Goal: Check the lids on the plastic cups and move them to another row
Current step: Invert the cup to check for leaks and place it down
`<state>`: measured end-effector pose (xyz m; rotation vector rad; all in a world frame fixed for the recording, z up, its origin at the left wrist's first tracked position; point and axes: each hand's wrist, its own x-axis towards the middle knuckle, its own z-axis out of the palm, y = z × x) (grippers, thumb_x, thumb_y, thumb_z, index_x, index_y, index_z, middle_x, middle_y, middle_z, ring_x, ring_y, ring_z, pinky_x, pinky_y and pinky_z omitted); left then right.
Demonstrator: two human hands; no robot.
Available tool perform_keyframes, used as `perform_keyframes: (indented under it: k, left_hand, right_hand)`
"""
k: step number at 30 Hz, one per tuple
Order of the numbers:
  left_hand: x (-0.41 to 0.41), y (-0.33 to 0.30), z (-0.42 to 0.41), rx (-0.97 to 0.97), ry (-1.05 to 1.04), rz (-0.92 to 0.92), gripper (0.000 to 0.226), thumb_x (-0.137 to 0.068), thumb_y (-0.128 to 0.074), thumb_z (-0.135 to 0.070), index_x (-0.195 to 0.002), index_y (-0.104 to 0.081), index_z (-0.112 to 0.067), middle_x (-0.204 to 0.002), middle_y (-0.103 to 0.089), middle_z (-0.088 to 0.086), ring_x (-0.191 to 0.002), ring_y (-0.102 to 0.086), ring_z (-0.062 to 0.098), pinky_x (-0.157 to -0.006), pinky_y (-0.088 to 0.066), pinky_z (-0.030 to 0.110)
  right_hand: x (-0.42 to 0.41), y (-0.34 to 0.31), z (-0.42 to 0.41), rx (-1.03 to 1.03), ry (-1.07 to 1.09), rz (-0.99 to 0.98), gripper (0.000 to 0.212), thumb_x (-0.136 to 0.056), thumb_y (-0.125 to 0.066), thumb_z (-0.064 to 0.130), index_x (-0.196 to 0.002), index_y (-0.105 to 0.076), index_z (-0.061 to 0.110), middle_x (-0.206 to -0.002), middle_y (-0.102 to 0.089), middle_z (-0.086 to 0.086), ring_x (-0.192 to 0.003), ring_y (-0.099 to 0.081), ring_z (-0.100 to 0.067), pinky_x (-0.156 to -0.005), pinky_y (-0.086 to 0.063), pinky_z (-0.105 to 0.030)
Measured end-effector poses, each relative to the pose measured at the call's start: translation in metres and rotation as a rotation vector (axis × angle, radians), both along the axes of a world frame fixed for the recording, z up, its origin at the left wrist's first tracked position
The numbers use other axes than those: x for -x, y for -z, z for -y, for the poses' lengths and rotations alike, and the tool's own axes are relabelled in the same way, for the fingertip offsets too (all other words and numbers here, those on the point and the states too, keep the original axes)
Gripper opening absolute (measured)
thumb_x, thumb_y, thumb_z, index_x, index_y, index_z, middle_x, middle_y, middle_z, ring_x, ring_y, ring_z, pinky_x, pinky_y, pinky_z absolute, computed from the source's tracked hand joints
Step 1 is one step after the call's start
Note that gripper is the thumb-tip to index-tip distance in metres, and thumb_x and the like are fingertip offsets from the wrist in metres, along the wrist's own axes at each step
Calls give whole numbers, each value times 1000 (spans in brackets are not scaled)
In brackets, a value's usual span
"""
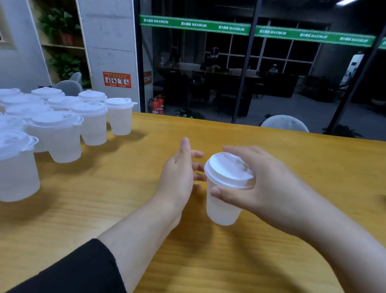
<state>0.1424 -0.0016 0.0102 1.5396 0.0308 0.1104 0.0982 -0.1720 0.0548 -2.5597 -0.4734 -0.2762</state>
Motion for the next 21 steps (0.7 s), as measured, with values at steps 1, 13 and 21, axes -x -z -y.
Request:
perform_keyframes:
  k: [1, 13, 21]
  left_hand:
    - [0, 0, 0, 42, 9, -45, 67, -104, -24, -66, -108, -72, -20, -98, -78, 9, -91, -74, 25, -81, -60, 43]
    - [28, -12, 23, 641, 376, -356, 43, -93, -63, -57, -97, -78, -18, -82, -67, 8, -60, -55, 22, -50, -49, 28]
    - [36, -11, 29, 549, 274, -371, 35, -94, -64, -52, -96, -74, -19, -70, -62, 3, -50, -49, 17, -41, -32, 23]
  right_hand:
    - [-1, 0, 0, -60, 23, -20, 81, -73, -70, 72, -146, -41, 51, -133, -46, 32, -121, -45, 9, -94, -40, -20]
    - [-2, -5, 12, -603, 16, 37, 79, -67, -79, 75, -136, -54, 45, -121, -65, 24, -104, -58, 16, -75, -42, 0]
    - [5, -3, 16, -433, -76, 54, 61, -73, -67, 70, -130, -54, 54, -123, -59, 32, -120, -52, 12, -86, -40, -2]
